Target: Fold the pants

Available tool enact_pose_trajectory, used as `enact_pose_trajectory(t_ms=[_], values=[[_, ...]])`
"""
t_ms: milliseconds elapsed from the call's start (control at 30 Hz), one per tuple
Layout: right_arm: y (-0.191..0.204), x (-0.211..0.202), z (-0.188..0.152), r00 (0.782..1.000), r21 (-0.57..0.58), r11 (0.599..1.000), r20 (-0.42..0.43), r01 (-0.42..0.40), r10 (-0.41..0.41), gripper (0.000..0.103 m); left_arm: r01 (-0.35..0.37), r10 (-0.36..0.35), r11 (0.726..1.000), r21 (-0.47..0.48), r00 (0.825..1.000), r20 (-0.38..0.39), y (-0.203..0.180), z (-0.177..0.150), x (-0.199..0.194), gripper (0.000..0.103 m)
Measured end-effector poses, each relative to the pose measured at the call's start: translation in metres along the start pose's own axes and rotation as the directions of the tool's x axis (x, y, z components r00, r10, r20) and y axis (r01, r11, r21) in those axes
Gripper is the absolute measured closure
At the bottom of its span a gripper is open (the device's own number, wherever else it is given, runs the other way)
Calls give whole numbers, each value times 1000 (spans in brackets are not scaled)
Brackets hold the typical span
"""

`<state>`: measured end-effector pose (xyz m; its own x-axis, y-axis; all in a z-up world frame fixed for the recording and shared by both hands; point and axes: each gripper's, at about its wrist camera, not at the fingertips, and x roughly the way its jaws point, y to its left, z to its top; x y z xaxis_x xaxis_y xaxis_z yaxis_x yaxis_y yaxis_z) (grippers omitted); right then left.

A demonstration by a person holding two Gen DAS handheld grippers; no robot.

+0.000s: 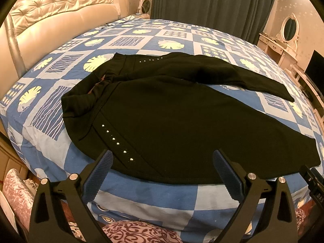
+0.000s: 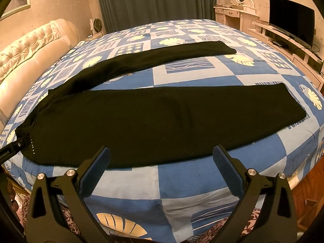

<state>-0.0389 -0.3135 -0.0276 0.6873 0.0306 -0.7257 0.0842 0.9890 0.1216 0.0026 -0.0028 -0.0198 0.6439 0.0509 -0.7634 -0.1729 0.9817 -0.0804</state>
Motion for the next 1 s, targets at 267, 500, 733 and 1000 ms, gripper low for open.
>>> enact_pose_trajectory(t_ms=[267, 500, 733, 1000], values=[[2, 3, -2, 1000, -2, 1000, -4, 1, -1, 2, 0, 0, 1000, 2, 1000, -8, 0, -1, 2, 5], [5, 7, -4, 1000, -6, 1000, -13, -5, 5, 2, -6, 6, 1000, 8, 1000, -12, 0, -1, 3, 5], [9, 12, -3, 999, -24, 1000, -31, -14, 13, 2, 56, -56, 998, -1, 998, -37, 5, 6, 4, 5], [28, 25, 9, 997, -67, 996, -57, -51, 48, 2, 329, -347, 930, -164, 933, -97, 72, 57, 24, 5]])
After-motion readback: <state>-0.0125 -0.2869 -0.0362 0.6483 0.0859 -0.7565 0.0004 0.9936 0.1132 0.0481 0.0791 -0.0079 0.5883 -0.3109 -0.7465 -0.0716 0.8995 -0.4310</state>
